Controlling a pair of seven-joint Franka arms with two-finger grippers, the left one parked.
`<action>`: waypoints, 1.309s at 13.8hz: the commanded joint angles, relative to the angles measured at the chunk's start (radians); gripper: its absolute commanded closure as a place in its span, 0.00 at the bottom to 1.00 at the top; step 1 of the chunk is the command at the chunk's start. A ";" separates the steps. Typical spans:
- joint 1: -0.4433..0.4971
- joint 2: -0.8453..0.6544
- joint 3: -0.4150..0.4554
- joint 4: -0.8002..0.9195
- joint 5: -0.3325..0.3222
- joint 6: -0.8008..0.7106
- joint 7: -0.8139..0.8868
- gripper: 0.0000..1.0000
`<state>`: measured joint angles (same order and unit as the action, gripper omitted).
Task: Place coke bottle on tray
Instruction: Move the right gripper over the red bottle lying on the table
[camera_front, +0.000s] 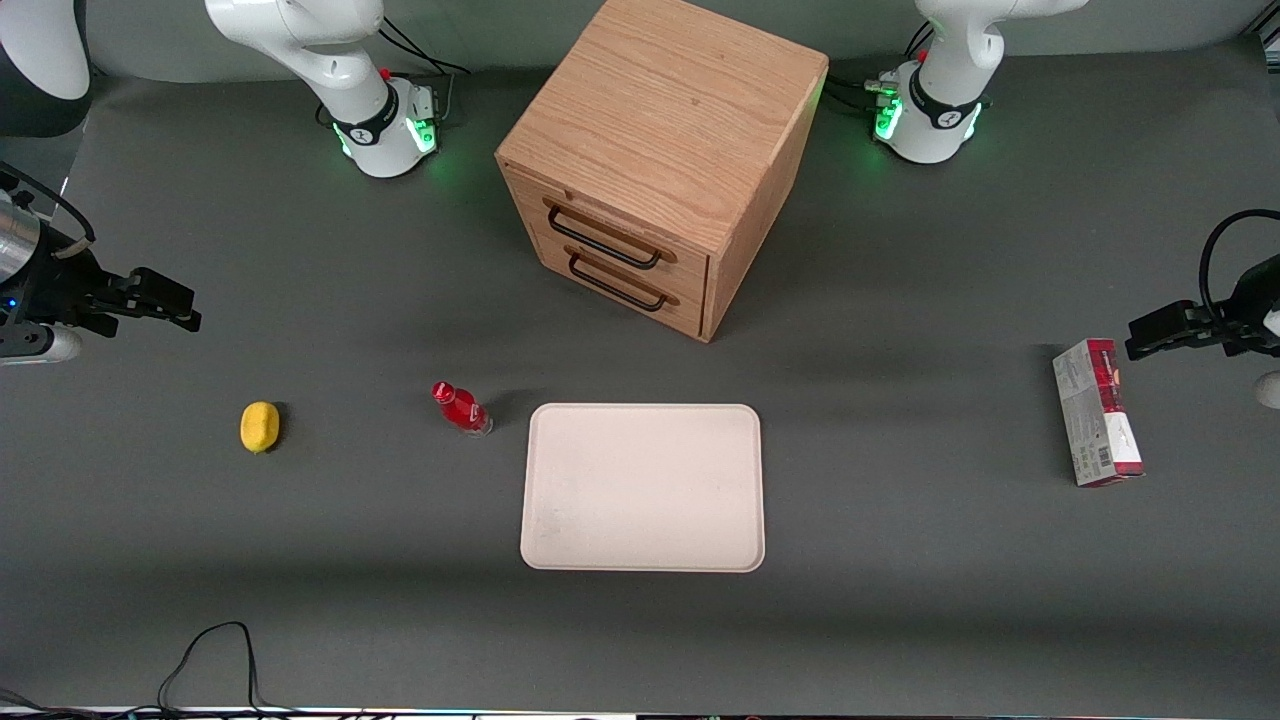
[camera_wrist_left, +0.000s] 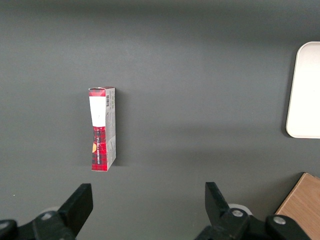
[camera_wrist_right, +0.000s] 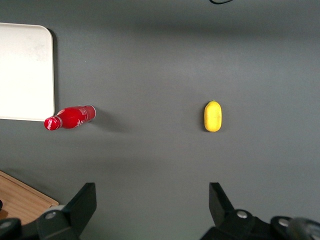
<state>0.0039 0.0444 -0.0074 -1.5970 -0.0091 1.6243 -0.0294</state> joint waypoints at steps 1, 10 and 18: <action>0.011 -0.003 -0.013 0.009 0.003 -0.018 -0.027 0.00; 0.146 0.041 0.001 0.037 0.006 -0.001 0.099 0.00; 0.366 0.200 0.001 0.167 0.015 0.031 0.316 0.00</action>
<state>0.3695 0.2201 0.0045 -1.4585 -0.0081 1.6469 0.2748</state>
